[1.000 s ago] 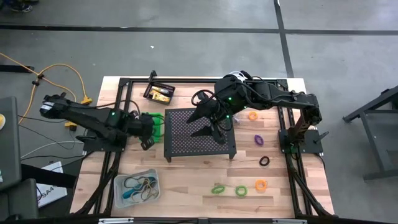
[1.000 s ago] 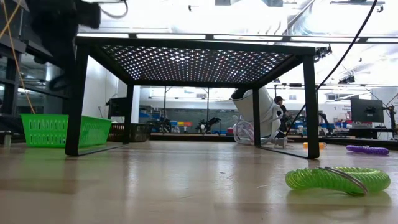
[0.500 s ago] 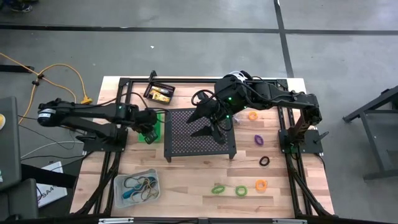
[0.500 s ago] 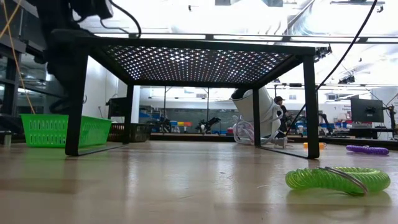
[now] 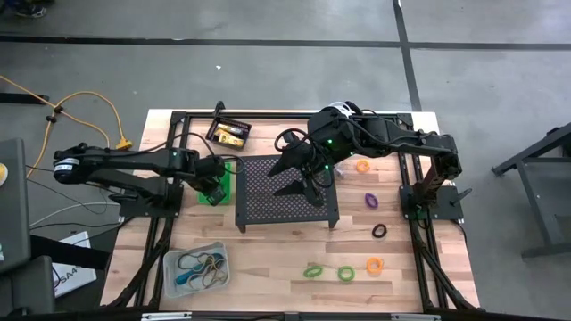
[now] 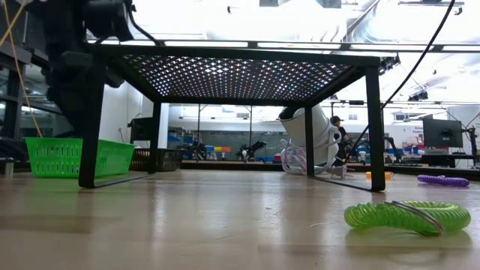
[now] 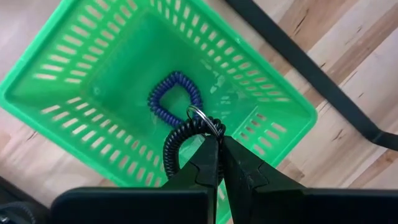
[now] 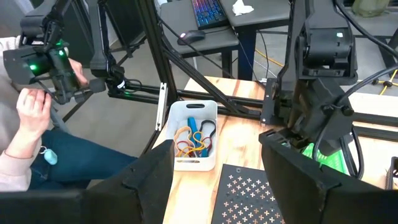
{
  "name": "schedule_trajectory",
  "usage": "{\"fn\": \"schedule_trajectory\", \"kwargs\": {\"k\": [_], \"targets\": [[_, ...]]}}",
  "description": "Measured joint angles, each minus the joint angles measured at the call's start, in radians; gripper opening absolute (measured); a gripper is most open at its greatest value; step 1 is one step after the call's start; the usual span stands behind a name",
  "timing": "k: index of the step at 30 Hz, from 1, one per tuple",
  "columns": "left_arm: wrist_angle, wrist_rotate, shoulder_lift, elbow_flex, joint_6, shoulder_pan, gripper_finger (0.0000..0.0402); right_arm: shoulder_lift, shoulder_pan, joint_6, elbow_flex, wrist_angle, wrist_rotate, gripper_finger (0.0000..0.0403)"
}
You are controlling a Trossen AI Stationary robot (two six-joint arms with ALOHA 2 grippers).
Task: Pick & Place Office Desk Supplies
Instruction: Put the left black spring keychain into the green bin, then put the left green spring keychain into the green bin
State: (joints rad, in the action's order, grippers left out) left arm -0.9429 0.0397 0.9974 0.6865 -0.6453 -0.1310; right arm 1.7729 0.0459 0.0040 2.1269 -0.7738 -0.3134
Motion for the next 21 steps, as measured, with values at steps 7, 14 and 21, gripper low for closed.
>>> {"fn": "schedule_trajectory", "kwargs": {"k": [7, 14, 21], "targets": [[0.017, 0.000, 0.000, 0.000, -0.002, 0.000, 0.0007, 0.000, 0.000, 0.000, 0.000, 0.000, 0.000, 0.0231], [0.017, -0.006, 0.000, 0.000, 0.002, 0.000, 0.0034, 0.000, 0.000, 0.000, 0.000, 0.000, 0.000, 0.0231], [0.017, -0.006, 0.000, 0.000, 0.002, 0.000, 0.0077, 0.000, 0.000, 0.000, 0.000, 0.000, 0.000, 0.0231]]}}
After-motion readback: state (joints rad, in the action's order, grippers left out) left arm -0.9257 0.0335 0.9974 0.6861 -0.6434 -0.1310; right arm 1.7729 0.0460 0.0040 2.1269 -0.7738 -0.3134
